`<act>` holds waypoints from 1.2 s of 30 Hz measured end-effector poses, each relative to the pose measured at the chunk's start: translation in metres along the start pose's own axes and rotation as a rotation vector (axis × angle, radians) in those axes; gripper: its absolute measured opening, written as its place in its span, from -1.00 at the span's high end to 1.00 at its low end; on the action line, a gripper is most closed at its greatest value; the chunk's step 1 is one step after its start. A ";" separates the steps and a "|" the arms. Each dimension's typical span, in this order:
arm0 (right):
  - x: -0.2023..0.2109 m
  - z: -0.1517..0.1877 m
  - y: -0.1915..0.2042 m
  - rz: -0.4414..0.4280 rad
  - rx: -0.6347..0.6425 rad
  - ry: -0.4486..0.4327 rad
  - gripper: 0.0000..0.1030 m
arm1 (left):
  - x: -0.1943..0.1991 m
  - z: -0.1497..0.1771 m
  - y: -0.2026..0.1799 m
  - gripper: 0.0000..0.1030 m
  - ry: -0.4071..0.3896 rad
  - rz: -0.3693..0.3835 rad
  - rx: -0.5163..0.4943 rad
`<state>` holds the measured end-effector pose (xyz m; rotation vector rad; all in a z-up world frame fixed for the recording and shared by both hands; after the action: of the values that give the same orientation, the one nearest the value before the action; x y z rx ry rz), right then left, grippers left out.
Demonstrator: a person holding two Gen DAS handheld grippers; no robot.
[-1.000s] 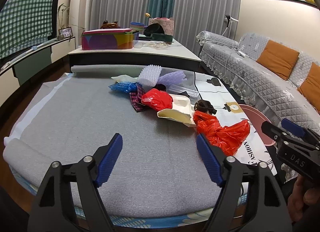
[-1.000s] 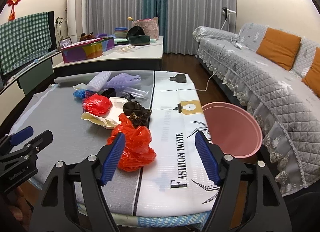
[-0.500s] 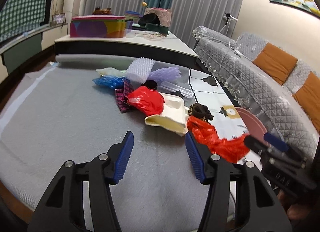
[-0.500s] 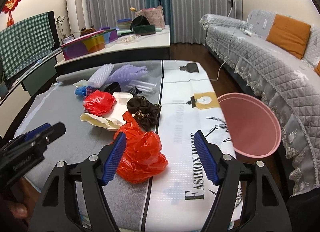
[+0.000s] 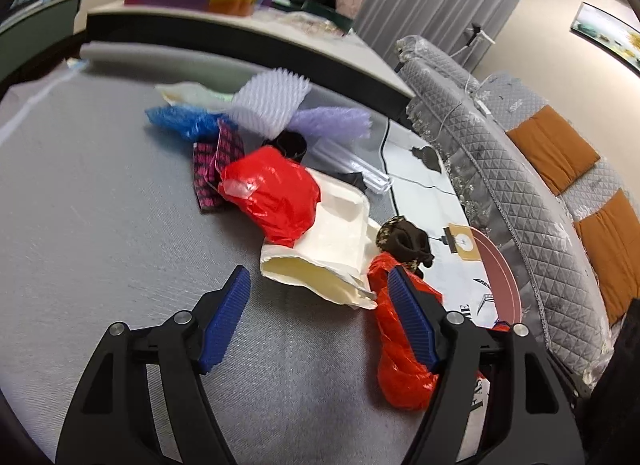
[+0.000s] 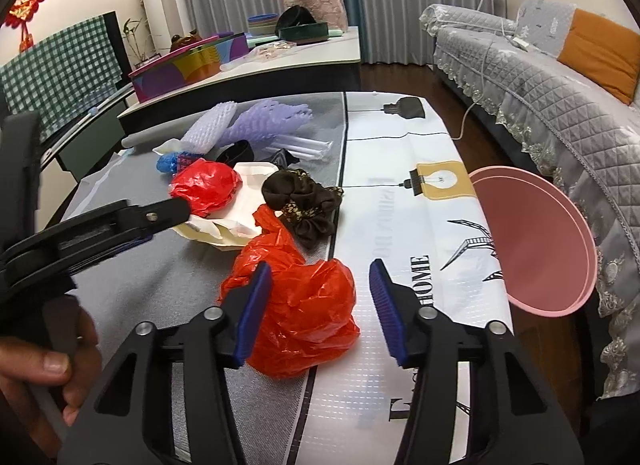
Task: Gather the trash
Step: 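Grasp the red plastic bag with the right gripper while the left gripper grasps the cream paper tray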
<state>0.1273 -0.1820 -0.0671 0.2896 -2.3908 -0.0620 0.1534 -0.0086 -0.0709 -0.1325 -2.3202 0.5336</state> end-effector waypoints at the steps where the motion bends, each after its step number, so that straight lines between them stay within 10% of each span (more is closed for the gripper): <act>1: -0.001 0.000 0.001 -0.007 0.004 0.000 0.15 | -0.005 0.000 0.001 -0.34 0.011 0.005 0.018; 14: 0.011 -0.005 0.013 -0.043 0.049 -0.053 0.61 | -0.005 -0.002 0.013 0.25 0.036 0.001 0.080; 16: 0.016 -0.007 0.015 -0.045 0.054 -0.063 0.62 | -0.001 -0.002 0.015 0.68 0.042 -0.002 0.079; 36: 0.069 -0.021 0.022 0.001 0.059 -0.201 0.64 | 0.072 -0.008 0.037 0.97 -0.066 -0.022 0.062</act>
<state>0.0876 -0.1757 -0.0029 0.3226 -2.5955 -0.0208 0.1046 0.0451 -0.0350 -0.0609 -2.3640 0.6061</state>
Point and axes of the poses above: each gripper's, at about its wrist camera, not at the fingertips, and x roughly against the way its jaws point, y to its left, z to its underside, the point moved 5 cm from there along -x, roughly the way its jaws point, and after that the axes turned 3 degrees about -y, right-handed, at the moved point
